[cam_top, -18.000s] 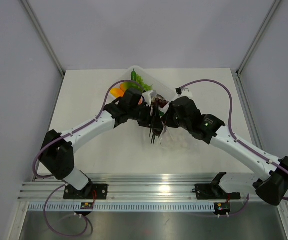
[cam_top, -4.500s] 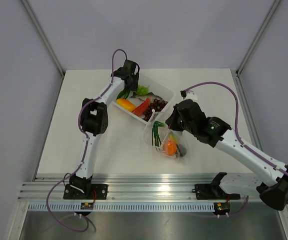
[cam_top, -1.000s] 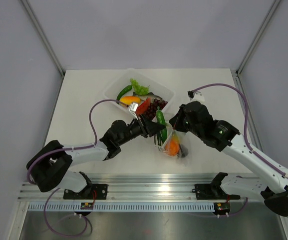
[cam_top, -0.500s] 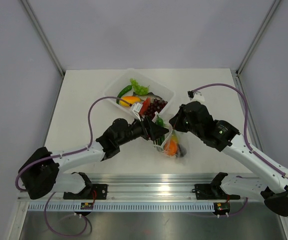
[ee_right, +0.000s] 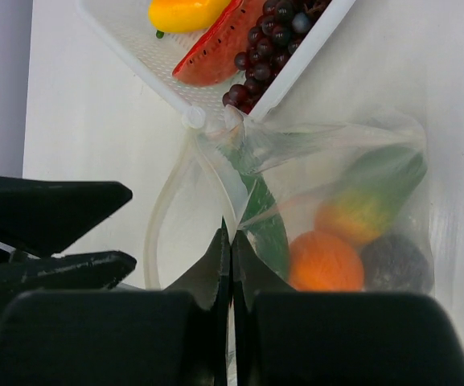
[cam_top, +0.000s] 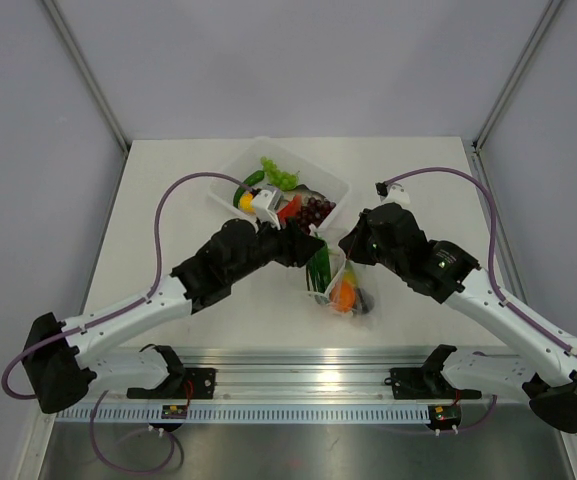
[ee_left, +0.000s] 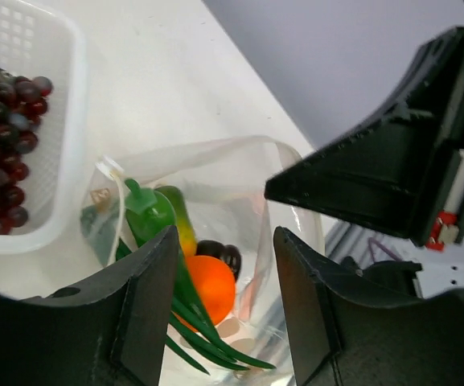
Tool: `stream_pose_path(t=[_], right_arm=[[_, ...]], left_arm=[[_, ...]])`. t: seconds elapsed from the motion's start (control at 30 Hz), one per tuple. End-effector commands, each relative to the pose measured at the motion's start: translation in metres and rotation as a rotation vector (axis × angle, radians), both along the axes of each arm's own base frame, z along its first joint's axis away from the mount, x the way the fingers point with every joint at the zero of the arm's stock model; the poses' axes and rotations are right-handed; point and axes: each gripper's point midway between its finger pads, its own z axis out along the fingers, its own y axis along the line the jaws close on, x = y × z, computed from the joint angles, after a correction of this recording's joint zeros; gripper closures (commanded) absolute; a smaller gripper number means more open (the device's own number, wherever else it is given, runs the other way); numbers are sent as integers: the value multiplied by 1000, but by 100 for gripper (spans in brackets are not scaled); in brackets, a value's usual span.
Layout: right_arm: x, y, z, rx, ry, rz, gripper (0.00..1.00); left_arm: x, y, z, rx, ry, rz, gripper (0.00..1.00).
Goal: Place the food in the zip-top bag and seal the zipper
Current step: Place the fake vegetable in the zipper food storage bag.
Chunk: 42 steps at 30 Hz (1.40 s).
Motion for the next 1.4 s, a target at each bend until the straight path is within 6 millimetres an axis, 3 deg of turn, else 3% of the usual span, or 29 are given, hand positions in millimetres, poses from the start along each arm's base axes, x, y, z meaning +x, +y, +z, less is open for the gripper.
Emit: stream_pose_path(t=[0.0, 0.13, 0.37, 0.6, 0.77, 1.07, 1.2, 1.37], right_arm=[[2, 1, 16, 38, -46, -9, 100], [2, 3, 17, 43, -46, -7, 100], [2, 1, 17, 34, -47, -12, 100], [2, 2, 17, 38, -44, -8, 100], [2, 2, 19, 42, -46, -6, 100], [1, 3, 19, 42, -44, -3, 100], [1, 4, 19, 43, -44, 3, 100], [2, 5, 19, 44, -44, 6, 100]], left_arm=[[16, 8, 2, 168, -21, 57, 46], [20, -6, -9, 223, 45, 32, 46], [25, -14, -31, 308, 149, 60, 45], [33, -23, -43, 353, 184, 82, 32], [40, -31, -46, 355, 194, 89, 28], [38, -43, -54, 316, 231, 108, 37], [43, -45, -51, 310, 219, 129, 36], [55, -42, -66, 361, 214, 187, 34]])
